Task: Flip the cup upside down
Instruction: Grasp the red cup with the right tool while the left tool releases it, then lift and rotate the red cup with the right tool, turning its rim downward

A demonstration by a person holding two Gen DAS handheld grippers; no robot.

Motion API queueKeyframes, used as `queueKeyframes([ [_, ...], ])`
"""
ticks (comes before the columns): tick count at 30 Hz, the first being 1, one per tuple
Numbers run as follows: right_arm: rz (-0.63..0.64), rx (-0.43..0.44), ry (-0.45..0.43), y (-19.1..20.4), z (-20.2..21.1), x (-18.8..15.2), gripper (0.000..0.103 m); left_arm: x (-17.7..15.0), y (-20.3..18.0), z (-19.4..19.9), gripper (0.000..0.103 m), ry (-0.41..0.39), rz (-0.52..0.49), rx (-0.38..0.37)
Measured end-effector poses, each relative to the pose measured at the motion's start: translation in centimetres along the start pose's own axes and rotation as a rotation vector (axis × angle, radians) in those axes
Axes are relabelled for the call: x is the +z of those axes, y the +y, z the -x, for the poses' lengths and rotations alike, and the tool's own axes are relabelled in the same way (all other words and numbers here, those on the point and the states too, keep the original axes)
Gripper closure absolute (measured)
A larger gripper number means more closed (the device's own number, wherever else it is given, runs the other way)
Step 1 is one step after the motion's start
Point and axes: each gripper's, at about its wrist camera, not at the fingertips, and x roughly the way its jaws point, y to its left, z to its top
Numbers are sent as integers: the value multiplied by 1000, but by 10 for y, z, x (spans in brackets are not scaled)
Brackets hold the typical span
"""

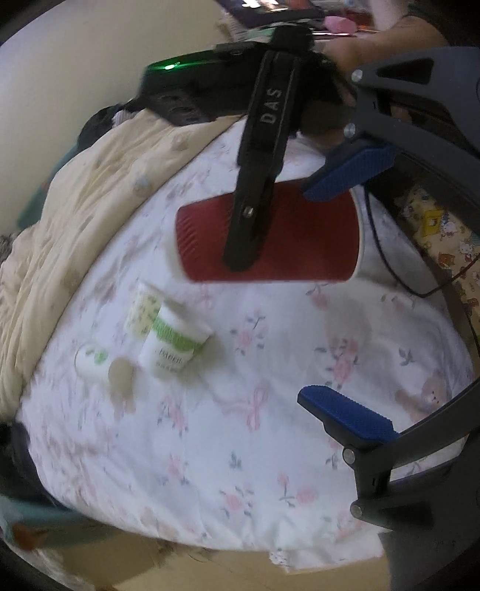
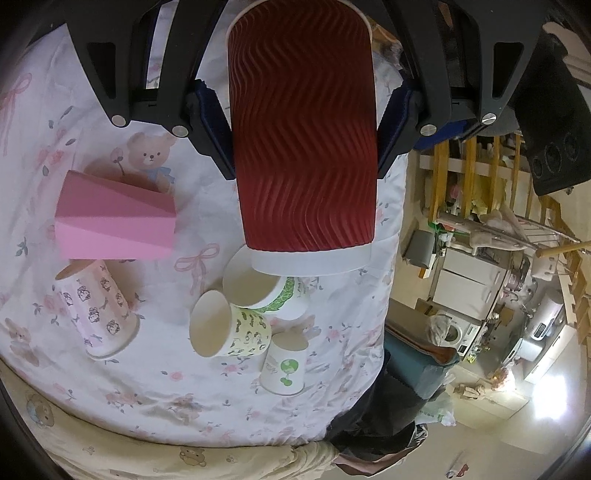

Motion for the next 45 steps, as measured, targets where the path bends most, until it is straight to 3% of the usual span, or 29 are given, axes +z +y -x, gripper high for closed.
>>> queueKeyframes([
  [8, 42, -2, -12, 9, 6, -2, 29, -3, 3, -12, 4, 45, 11, 49],
  [40, 83, -19, -28, 13, 13, 0, 30, -3, 20, -19, 4, 77, 73, 75],
  [45, 104, -25, -38, 17, 16, 0, 30, -3, 24, -19, 4, 70, 78, 126],
])
